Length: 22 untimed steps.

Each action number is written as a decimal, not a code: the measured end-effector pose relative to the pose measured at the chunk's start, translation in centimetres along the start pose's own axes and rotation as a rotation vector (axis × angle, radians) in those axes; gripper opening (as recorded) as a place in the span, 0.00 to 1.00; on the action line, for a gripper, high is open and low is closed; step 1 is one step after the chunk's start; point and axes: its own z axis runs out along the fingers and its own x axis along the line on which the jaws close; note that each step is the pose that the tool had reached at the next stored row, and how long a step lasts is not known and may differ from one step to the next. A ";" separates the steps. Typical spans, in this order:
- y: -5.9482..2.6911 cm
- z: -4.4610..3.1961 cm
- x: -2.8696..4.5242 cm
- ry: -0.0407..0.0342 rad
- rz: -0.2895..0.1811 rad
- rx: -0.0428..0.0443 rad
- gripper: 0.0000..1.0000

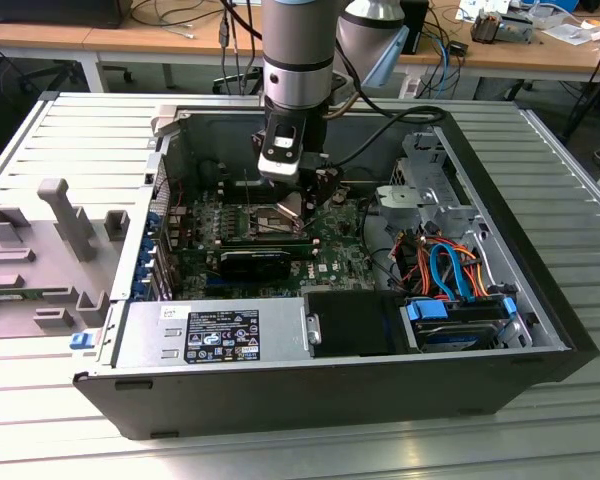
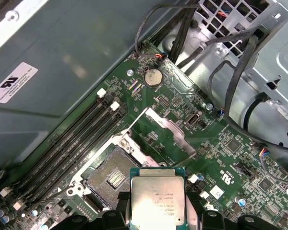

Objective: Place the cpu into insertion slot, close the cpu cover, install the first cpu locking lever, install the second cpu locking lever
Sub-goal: 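Place the cpu into insertion slot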

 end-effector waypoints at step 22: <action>0.00 0.00 0.00 -0.0005 0.035 0.0013 0.54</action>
